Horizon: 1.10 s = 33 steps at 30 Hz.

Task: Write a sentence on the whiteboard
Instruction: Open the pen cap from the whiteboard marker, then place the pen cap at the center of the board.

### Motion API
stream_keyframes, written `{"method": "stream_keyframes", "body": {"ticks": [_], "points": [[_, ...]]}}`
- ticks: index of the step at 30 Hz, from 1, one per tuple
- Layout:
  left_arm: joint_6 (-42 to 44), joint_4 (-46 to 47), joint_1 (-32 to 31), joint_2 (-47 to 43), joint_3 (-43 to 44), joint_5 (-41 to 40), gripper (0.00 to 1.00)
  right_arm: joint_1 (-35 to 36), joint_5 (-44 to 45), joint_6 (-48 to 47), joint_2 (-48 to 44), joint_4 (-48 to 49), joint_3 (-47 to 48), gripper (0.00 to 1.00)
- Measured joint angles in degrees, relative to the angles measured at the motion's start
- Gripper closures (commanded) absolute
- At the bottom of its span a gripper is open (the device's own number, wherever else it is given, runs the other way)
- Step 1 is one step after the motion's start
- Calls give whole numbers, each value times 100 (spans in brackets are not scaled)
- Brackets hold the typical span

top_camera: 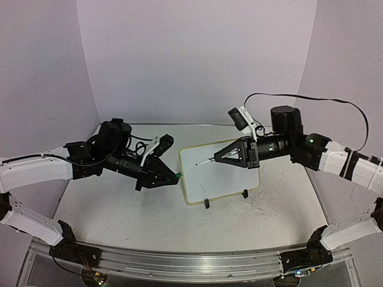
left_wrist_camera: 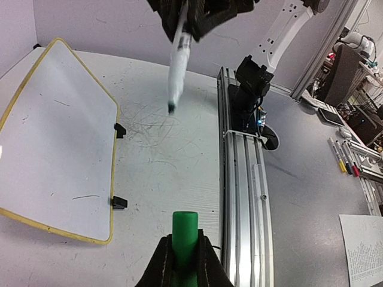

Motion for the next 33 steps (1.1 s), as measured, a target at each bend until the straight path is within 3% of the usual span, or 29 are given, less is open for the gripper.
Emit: {"method": "stream_keyframes", "body": {"ticks": [7,14,21,27,33], "points": [[109,-68,6,-558,-124,-645,100,-345,711,44,-921,-6,-286,100],[-381,-52,6,-799,-410,-2092,100,-425,2860,369,-2015,-29,-810,100],[-1467,204,102,-791,-1058,-3953,100,-427,4865,454,-2622,-111,-987,100],[-2577,248,266,-314,-1206,-5239,100,-427,5803,392,-2810,-139,-1009,100],[-3457,245,395,678,-1206,-5968,100,-427,6018,235,-2808,-139,-1009,100]]}}
